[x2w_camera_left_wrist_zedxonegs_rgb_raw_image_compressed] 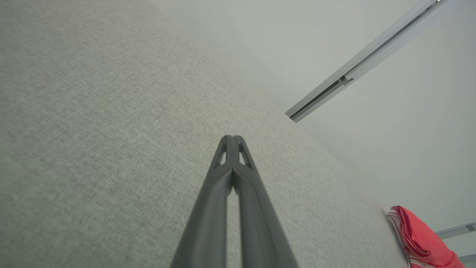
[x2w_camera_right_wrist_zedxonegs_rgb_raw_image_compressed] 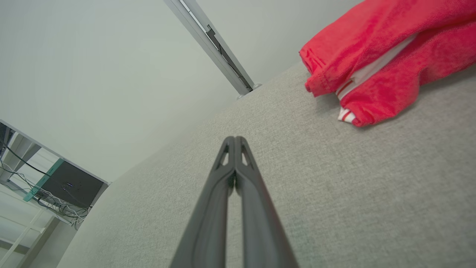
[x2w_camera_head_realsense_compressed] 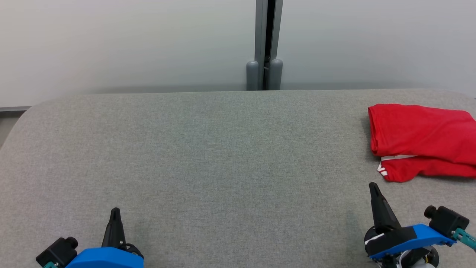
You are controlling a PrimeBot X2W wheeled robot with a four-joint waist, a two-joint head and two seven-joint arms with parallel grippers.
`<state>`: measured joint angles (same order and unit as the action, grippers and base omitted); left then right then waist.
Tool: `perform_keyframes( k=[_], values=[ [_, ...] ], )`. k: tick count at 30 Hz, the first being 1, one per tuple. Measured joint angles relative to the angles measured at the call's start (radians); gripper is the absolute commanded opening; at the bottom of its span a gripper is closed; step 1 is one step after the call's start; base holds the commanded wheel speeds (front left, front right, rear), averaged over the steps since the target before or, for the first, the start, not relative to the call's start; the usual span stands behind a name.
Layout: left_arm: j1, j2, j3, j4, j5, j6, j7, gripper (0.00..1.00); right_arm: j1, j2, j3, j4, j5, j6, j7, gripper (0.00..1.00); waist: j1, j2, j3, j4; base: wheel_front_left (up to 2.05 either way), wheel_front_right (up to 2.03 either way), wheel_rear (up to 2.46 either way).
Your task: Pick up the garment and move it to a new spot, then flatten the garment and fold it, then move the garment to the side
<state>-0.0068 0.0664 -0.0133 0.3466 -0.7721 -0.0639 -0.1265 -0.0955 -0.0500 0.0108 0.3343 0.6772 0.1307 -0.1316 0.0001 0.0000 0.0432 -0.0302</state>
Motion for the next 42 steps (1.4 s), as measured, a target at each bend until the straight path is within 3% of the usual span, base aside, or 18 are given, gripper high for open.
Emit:
perform_keyframes(
  k=[42],
  values=[
    [-0.055, -0.008, 0.067, -0.055, -0.45, -0.035, 0.13, 0.0, -0.003, -0.001, -0.064, -0.047, 0.502, 0.0, 0.13, 0.0, 0.0, 0.0, -0.017, 0.013, 0.0, 0.0, 0.0]
  ],
)
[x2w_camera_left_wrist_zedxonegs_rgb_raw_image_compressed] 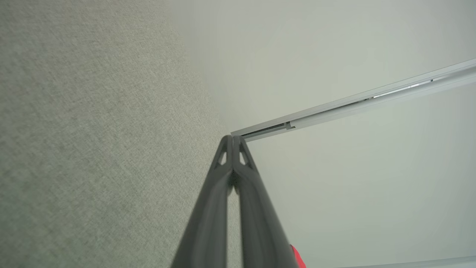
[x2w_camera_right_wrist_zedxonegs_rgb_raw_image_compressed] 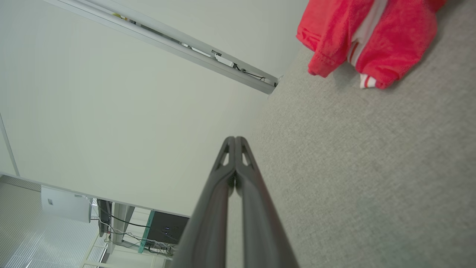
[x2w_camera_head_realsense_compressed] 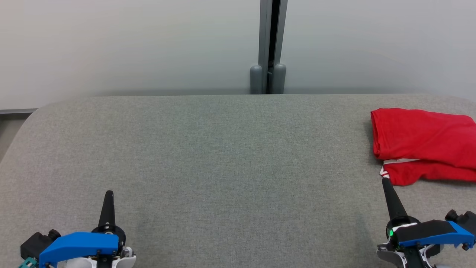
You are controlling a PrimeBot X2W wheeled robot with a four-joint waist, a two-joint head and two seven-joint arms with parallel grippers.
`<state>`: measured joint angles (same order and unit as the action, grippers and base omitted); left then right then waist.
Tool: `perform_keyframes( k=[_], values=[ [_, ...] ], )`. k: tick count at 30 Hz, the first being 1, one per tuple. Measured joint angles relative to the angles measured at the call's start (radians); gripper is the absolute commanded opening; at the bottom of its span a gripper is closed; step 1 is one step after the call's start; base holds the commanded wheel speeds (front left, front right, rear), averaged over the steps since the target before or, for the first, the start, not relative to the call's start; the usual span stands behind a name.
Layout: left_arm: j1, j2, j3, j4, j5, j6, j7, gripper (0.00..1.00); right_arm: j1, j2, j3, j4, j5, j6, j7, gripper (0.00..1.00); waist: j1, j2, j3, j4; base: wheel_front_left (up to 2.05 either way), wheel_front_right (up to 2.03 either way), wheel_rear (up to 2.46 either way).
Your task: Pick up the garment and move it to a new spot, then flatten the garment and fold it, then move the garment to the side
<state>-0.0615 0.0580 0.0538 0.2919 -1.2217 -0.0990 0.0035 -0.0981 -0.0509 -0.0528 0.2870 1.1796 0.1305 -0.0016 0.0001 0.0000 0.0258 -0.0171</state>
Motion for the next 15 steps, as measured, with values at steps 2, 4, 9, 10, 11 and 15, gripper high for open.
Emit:
perform_keyframes(
  k=[2, 4, 9, 10, 11, 15],
  values=[
    [-0.001, 0.0, 0.002, -0.001, -0.017, 0.0, 0.004, 0.0, 0.0, 0.0, -0.003, -0.002, 0.02, 0.0, 0.004, 0.0, 0.0, 0.0, -0.001, 0.001, 0.0, 0.0, 0.0],
    [-0.002, -0.001, 0.004, -0.003, -0.036, -0.004, 0.01, 0.0, 0.0, 0.0, -0.005, -0.004, 0.04, 0.0, 0.009, 0.0, 0.0, 0.0, -0.002, 0.001, 0.0, 0.0, 0.0],
    [-0.005, -0.001, 0.011, -0.008, -0.075, -0.006, 0.021, 0.0, 0.0, 0.0, -0.012, -0.008, 0.085, 0.0, 0.02, 0.0, 0.0, 0.0, -0.004, 0.003, 0.0, 0.0, 0.0],
    [-0.007, -0.001, 0.012, -0.009, -0.084, -0.007, 0.023, 0.0, -0.001, 0.0, -0.013, -0.009, 0.095, 0.0, 0.023, 0.0, 0.0, 0.0, -0.004, 0.003, 0.0, 0.0, 0.0],
    [-0.007, -0.001, 0.014, -0.01, -0.093, -0.007, 0.026, 0.0, -0.001, 0.0, -0.014, -0.01, 0.104, 0.0, 0.027, 0.0, 0.0, 0.0, -0.005, 0.003, 0.0, 0.0, 0.0],
    [-0.009, -0.002, 0.021, -0.014, -0.123, -0.008, 0.035, 0.0, -0.001, 0.0, -0.019, -0.013, 0.137, 0.0, 0.036, 0.0, 0.0, 0.0, -0.006, 0.005, 0.0, 0.0, 0.0]
  ],
)
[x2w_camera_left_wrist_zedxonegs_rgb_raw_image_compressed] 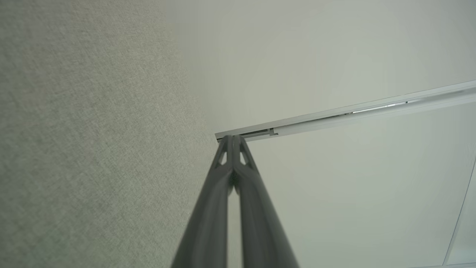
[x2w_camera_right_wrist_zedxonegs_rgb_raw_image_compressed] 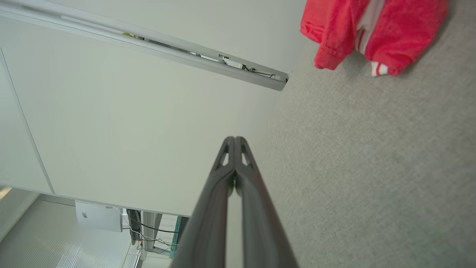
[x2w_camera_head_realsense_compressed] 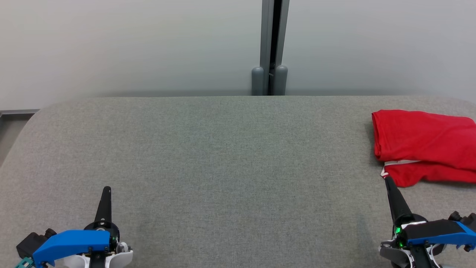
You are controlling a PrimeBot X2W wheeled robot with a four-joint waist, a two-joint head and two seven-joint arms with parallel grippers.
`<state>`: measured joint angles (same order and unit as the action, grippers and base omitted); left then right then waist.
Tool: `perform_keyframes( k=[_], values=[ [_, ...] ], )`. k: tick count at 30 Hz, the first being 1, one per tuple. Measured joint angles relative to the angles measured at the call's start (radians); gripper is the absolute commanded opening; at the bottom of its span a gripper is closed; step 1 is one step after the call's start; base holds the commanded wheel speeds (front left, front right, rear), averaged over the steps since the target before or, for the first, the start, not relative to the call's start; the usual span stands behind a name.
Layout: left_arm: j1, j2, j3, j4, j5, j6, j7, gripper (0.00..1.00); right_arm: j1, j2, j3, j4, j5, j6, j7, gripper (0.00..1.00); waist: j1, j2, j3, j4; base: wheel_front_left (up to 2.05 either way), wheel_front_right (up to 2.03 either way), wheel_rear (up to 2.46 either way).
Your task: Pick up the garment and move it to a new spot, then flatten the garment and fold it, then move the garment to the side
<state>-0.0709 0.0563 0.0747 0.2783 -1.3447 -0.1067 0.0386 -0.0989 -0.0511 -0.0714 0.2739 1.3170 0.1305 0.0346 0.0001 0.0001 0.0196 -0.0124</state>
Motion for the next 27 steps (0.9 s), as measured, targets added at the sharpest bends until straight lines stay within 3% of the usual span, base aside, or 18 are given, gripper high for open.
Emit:
perform_keyframes(
  k=[27],
  values=[
    [-0.021, -0.004, 0.027, -0.022, -0.187, -0.016, 0.053, 0.0, -0.002, 0.0, -0.028, -0.02, 0.209, 0.0, 0.053, 0.0, 0.0, 0.0, -0.011, 0.008, 0.0, 0.0, 0.0]
  ],
)
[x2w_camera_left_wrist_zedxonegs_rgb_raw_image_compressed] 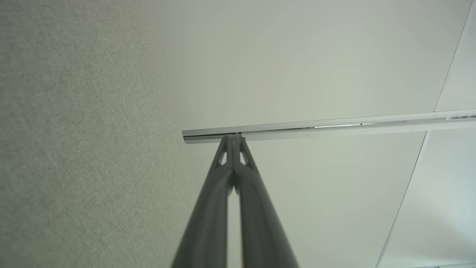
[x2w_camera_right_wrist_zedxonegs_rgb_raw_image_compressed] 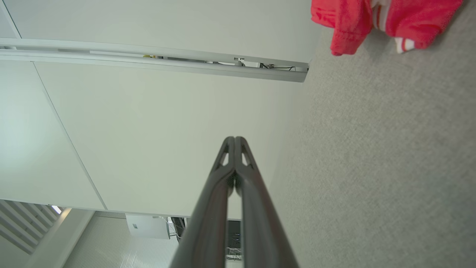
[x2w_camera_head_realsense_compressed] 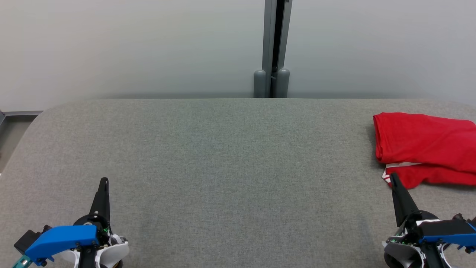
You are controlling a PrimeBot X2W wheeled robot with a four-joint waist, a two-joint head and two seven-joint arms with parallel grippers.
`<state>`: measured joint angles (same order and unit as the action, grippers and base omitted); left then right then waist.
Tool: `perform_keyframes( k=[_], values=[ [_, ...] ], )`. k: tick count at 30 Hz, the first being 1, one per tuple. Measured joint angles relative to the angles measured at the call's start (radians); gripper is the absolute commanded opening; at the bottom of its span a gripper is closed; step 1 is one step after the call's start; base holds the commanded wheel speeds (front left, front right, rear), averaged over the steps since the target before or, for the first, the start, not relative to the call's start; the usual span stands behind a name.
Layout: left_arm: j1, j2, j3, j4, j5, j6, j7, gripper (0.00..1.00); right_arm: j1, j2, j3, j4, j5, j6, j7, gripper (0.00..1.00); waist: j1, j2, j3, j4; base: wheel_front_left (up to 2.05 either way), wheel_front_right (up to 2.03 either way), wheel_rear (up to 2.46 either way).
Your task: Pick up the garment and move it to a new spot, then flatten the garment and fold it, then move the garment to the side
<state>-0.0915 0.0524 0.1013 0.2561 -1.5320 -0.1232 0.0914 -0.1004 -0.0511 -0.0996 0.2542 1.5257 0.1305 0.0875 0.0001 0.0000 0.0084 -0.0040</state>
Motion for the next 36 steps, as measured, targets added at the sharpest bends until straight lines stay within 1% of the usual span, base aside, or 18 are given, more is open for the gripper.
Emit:
perform_keyframes(
  k=[13, 36],
  values=[
    [-0.012, -0.001, 0.013, -0.009, -0.078, -0.003, 0.022, 0.0, -0.001, 0.0, -0.011, -0.008, 0.085, 0.0, 0.025, 0.0, 0.0, 0.0, -0.005, 0.004, 0.0, 0.0, 0.0],
    [-0.013, -0.001, 0.013, -0.009, -0.08, -0.006, 0.023, 0.0, -0.001, 0.0, -0.012, -0.008, 0.087, 0.0, 0.026, 0.0, 0.0, 0.0, -0.005, 0.004, 0.0, 0.0, 0.0]
  ],
)
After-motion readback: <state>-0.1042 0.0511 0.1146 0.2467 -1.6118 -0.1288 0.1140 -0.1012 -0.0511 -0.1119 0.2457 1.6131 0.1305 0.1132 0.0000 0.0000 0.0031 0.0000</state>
